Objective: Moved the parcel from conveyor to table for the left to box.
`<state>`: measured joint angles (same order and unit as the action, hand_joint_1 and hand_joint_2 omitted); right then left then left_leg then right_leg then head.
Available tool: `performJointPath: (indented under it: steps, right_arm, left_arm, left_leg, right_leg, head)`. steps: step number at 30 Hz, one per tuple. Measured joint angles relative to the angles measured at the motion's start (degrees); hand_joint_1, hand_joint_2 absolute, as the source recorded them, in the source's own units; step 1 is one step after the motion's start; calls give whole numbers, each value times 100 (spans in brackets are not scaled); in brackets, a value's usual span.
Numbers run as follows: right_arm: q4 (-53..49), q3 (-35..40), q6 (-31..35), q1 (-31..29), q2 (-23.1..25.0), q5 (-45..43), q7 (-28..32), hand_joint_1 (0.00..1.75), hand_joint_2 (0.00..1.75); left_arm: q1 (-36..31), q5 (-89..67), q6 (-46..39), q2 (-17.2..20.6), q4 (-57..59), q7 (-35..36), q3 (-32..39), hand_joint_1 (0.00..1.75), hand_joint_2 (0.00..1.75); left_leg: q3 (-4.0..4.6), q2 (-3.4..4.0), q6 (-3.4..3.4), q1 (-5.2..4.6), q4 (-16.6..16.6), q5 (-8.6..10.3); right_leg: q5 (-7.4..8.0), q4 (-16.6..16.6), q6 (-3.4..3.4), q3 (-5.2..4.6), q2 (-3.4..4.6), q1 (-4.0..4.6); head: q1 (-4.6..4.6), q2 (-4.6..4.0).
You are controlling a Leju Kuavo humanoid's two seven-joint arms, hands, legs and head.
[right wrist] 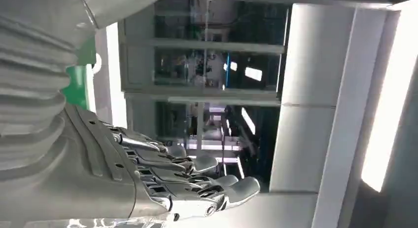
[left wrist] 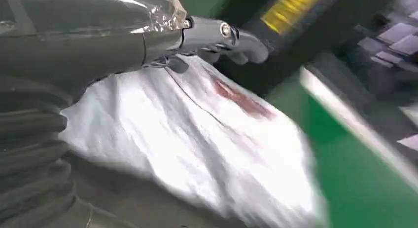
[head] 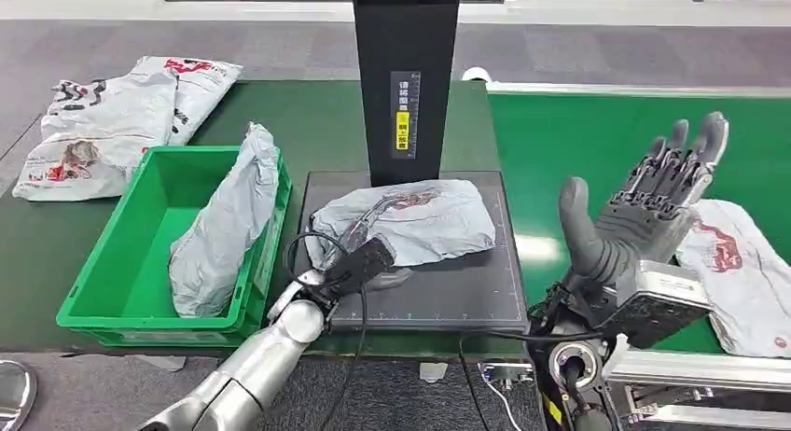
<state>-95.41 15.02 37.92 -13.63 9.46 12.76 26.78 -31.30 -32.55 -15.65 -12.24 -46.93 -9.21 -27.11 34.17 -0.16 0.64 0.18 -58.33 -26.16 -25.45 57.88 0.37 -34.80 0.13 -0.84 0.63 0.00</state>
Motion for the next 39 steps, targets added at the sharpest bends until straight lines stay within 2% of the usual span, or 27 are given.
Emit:
performJointPath:
  steps: [2,7,17,26,34,35,39]
  right_arm:
    - [0,0,-56,-105,72,-8,-15,0,175]
    - [0,0,-44,-225,109,9,-39,0,175]
    - [0,0,-46,-254,109,-61,-46,0,175]
    - [2,0,-48,-283,109,-81,-42,0,175]
    - [15,0,-118,-345,140,-164,-18,0,175]
    - [15,0,-124,-346,140,-168,-13,0,175]
    - [15,0,-174,-350,146,-194,-7,0,175]
  left_arm:
    - [-307,-756,-1021,-144,655,13,-50,0,175]
    - [-744,-935,-1349,-393,1571,-117,-50,0,175]
    - [-887,-809,-1178,-483,2073,-298,-50,0,175]
    - [-952,-1084,-1042,-483,2276,-93,-50,0,175]
    - [-1077,-2016,-524,-467,2573,874,-144,0,175]
    - [-1088,-2103,-489,-461,2608,948,-172,24,175]
    - [-1186,-2445,-300,-446,2715,1264,-314,24,175]
  left_leg:
    - [0,0,0,0,0,2]
    - [-3,1,-2,0,0,5]
    - [-1,-3,-2,0,1,4]
    - [-1,-3,-2,0,1,5]
    - [-1,-3,-2,0,1,5]
    - [-1,-3,-2,0,1,5]
    - [-1,-5,-2,0,1,5]
  right_leg:
    - [5,0,2,0,0,0]
    - [8,0,1,6,1,-1]
    - [7,0,1,5,-1,0]
    - [8,0,1,6,-2,0]
    - [7,0,1,6,-2,0]
    - [7,0,1,6,-2,0]
    - [7,0,1,9,-4,0]
  head:
    - [2,0]
    - [0,2]
    - [0,0]
    - [0,0]
    - [2,2]
    - [0,0]
    - [2,2]
